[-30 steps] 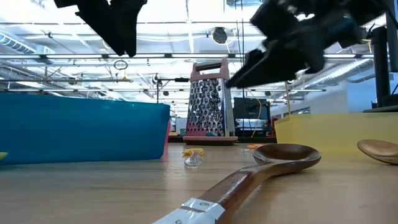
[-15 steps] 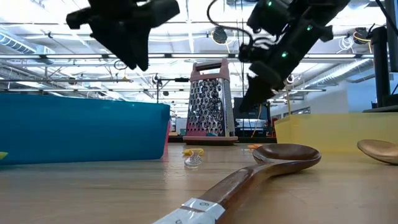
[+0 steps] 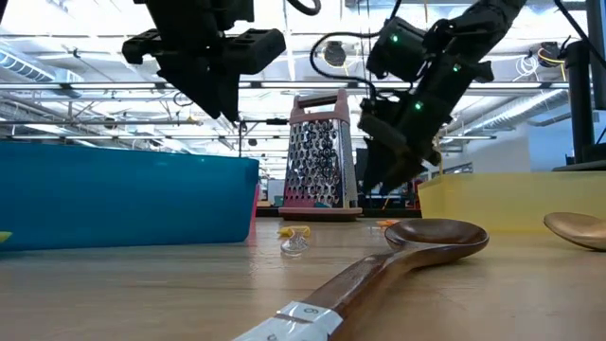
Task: Pick & Place Kitchen Items
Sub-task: Put the orange spatula into the blue bin
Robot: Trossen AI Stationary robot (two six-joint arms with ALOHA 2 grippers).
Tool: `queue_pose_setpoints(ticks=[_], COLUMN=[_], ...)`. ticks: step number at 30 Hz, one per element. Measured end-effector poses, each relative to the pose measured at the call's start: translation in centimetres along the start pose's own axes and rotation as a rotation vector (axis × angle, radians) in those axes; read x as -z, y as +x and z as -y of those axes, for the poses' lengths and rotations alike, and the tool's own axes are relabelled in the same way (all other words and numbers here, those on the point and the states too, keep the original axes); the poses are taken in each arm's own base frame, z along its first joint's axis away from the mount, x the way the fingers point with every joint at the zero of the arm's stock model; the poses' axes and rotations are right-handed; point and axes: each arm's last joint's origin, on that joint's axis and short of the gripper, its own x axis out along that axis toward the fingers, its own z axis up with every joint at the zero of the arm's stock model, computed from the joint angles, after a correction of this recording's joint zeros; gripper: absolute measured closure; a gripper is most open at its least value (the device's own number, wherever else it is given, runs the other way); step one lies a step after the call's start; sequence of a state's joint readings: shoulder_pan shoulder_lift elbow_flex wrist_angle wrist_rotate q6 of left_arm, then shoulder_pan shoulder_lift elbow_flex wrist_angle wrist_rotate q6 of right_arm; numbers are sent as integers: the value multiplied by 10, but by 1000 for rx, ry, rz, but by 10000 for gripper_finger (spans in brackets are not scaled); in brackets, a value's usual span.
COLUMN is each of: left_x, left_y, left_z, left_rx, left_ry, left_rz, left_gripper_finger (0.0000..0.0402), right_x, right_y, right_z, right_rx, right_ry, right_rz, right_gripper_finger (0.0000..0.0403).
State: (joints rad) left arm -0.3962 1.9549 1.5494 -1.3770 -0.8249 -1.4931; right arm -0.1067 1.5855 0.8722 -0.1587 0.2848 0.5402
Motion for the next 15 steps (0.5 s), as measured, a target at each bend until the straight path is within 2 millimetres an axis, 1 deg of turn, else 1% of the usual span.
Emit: queue_pose_setpoints(ticks=[8,12,15], left_x=[-2,-2,-2], left_y=[1,1,0], left_z=[0,2,5], left_rx=[-3,12,34], left_ry=[3,17,44], left_rz=[41,42,46], left_gripper_finger=[279,279,279], right_x=[9,20,21], right_y=[20,30,30], right_z=[0,2,2], right_rx=[60,85,89], right_ry=[134,194,189], right_rz=[-43,-112,-123], right_gripper_finger=[150,150,150])
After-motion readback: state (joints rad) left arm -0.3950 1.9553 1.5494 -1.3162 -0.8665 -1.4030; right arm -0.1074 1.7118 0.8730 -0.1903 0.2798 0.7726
